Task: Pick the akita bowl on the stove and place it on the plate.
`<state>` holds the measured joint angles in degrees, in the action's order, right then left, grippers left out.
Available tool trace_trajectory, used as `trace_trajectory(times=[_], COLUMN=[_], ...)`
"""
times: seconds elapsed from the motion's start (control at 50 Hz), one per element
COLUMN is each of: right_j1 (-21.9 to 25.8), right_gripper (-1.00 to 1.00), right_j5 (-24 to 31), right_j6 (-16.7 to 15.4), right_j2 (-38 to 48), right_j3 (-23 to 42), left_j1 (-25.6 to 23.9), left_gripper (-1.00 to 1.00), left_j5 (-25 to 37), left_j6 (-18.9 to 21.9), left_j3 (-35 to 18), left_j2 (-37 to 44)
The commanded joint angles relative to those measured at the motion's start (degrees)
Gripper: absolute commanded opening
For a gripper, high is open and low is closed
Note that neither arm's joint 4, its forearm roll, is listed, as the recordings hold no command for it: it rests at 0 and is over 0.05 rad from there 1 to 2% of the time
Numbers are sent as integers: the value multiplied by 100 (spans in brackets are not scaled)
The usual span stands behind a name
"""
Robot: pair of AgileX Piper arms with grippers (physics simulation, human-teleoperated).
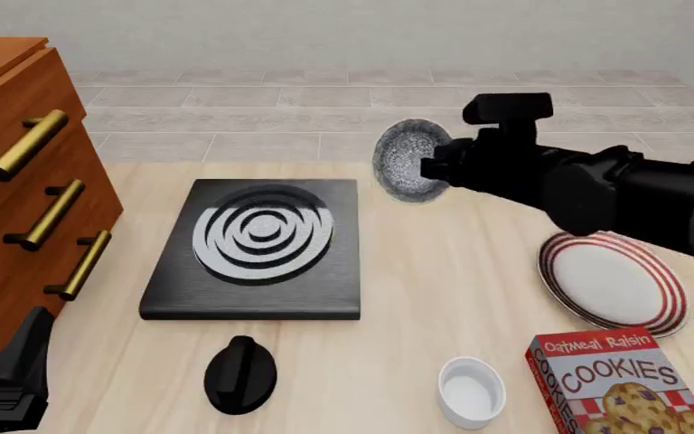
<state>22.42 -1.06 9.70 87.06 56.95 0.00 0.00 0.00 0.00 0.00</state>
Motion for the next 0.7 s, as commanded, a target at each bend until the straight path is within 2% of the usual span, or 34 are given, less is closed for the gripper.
trace_trajectory(times=[0.02, 0.18, 0.3, 0.38, 0.4, 0.44, 0.54, 0.58, 0.7], right_j1=[-408, -727, -1022, -1254, -1258, -1417, -1708, -1850, -2104], right_gripper=[-100, -100, -100, -100, -100, -100, -100, -100, -100], right_j5=[-20, -22, 37, 30, 69, 11, -59, -86, 10], right_j6=[32, 108, 51, 228, 148, 218, 137, 245, 219], right_j2=[-345, -606, -857, -1131, -1185, -1252, -1365, -1405, -1502], right_j3=[-299, -606, -774, -904, -949, -1054, -1304, -1345, -1400], left_j1=[0, 0, 0, 0, 0, 0, 0, 0, 0], left_gripper=[100, 100, 100, 100, 100, 100, 100, 100, 100], left_j5=[0, 0, 0, 0, 0, 0, 0, 0, 0], left_j6=[0, 0, 0, 0, 0, 0, 0, 0, 0], left_j3=[0, 0, 0, 0, 0, 0, 0, 0, 0], left_j2=[0, 0, 0, 0, 0, 0, 0, 0, 0])
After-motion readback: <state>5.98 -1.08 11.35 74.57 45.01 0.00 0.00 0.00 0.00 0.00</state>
